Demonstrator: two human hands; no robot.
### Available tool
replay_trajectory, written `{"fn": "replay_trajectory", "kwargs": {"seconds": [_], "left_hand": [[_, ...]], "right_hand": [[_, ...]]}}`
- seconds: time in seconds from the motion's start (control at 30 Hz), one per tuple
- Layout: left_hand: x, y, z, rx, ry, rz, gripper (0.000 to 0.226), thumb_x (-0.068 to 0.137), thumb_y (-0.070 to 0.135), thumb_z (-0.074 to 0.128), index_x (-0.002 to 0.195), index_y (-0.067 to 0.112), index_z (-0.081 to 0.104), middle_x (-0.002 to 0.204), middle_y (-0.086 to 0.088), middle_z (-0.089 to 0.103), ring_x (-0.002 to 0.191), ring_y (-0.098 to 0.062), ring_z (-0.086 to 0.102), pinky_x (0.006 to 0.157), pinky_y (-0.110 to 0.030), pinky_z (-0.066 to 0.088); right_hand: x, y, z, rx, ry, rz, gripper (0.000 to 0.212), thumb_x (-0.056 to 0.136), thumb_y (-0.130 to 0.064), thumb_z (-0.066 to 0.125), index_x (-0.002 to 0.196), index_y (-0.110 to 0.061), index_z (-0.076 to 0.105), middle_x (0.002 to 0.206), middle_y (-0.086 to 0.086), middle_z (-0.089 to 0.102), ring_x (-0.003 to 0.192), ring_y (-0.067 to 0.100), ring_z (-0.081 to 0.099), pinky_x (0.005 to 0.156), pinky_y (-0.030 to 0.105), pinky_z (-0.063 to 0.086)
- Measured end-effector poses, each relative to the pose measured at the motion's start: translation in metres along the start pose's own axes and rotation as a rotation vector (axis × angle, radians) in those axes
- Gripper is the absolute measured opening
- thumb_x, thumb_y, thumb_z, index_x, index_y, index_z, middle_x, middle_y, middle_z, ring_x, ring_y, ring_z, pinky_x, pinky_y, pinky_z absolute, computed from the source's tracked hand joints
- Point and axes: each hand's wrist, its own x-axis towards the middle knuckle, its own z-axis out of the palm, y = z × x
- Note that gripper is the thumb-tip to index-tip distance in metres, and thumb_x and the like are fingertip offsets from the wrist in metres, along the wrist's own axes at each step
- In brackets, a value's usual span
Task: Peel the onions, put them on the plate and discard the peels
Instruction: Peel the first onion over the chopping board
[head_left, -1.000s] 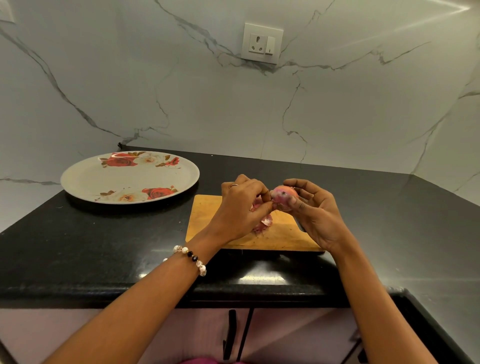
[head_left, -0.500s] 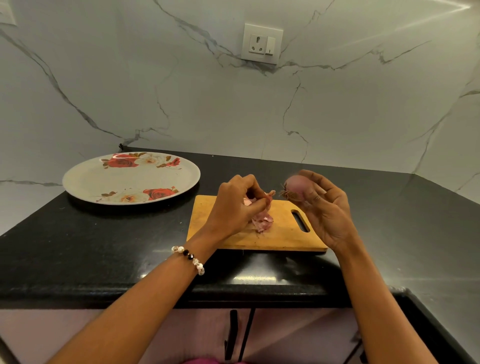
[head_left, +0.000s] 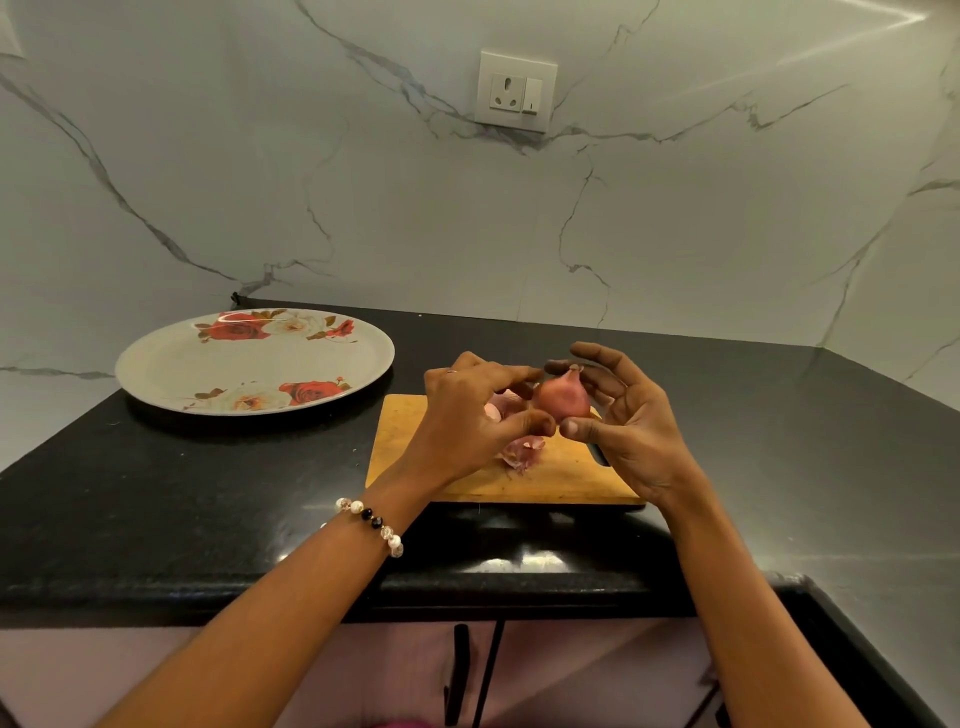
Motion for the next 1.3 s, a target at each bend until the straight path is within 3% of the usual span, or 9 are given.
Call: {"fn": "replay_trajectory", "kwargs": {"seconds": [0.13, 0.27, 0.43, 0.6, 0.77, 1.2, 1.3], "left_hand": [[0.0, -0.002, 0.0, -0.008, -0.024, -0.016, 0.055, 0.072, 0.063, 0.062, 0.108, 0.023, 0.071, 0.099, 0.011, 0.071, 0.096, -0.009, 0.055, 0.078, -0.05, 0.046], [0.0, 0.0, -0.001, -0.08, 0.015, -0.042, 0.035, 0.079, 0.04, 0.072, 0.107, 0.019, 0.072, 0.095, 0.01, 0.068, 0.089, -0.006, 0.053, 0.069, -0.029, 0.045], [0.0, 0.0, -0.001, -0.028, 0.055, -0.004, 0.032, 0.08, 0.039, 0.069, 0.105, 0.02, 0.073, 0.094, 0.007, 0.072, 0.087, -0.008, 0.056, 0.072, -0.028, 0.046], [0.001, 0.003, -0.004, -0.097, 0.049, -0.005, 0.021, 0.08, 0.022, 0.075, 0.099, 0.016, 0.075, 0.09, 0.003, 0.071, 0.08, -0.005, 0.06, 0.069, -0.011, 0.046], [0.001, 0.004, -0.005, -0.112, 0.059, -0.036, 0.014, 0.079, 0.015, 0.075, 0.093, 0.011, 0.075, 0.085, 0.003, 0.071, 0.073, -0.004, 0.062, 0.065, -0.006, 0.044], [0.001, 0.004, -0.002, 0.012, 0.045, -0.001, 0.001, 0.078, 0.011, 0.066, 0.078, 0.01, 0.065, 0.075, 0.009, 0.057, 0.066, -0.007, 0.054, 0.06, -0.011, 0.042], [0.002, -0.001, 0.0, 0.021, 0.051, -0.012, 0.008, 0.08, 0.023, 0.058, 0.078, 0.016, 0.062, 0.075, 0.013, 0.055, 0.067, -0.006, 0.054, 0.065, -0.03, 0.048]], "right_hand": [[0.001, 0.002, -0.001, -0.049, -0.039, -0.014, 0.077, 0.066, 0.008, 0.077, 0.134, -0.011, 0.048, 0.131, 0.012, 0.064, 0.128, 0.029, 0.057, 0.096, 0.039, 0.055], [0.001, 0.006, -0.002, -0.108, -0.022, 0.001, 0.076, 0.06, -0.011, 0.091, 0.128, -0.012, 0.057, 0.129, 0.012, 0.063, 0.123, 0.03, 0.06, 0.095, 0.044, 0.056], [0.0, 0.006, 0.0, -0.241, 0.005, -0.015, 0.059, 0.059, -0.009, 0.087, 0.114, -0.017, 0.068, 0.115, 0.002, 0.07, 0.115, 0.026, 0.065, 0.09, 0.043, 0.059], [0.0, 0.006, 0.001, -0.264, -0.013, -0.025, 0.056, 0.06, -0.009, 0.087, 0.112, -0.019, 0.069, 0.115, 0.001, 0.07, 0.116, 0.024, 0.063, 0.089, 0.039, 0.059], [0.0, 0.007, 0.001, -0.308, -0.052, -0.042, 0.056, 0.063, -0.012, 0.087, 0.115, -0.019, 0.07, 0.118, 0.006, 0.067, 0.116, 0.024, 0.062, 0.092, 0.038, 0.057], [0.001, 0.01, 0.001, -0.307, -0.094, -0.063, 0.059, 0.065, -0.009, 0.085, 0.122, -0.013, 0.067, 0.121, 0.01, 0.067, 0.115, 0.025, 0.063, 0.095, 0.04, 0.056], [0.001, 0.01, -0.001, -0.238, -0.081, -0.039, 0.056, 0.067, -0.008, 0.086, 0.12, -0.016, 0.068, 0.12, 0.008, 0.069, 0.114, 0.027, 0.065, 0.093, 0.039, 0.057]]}}
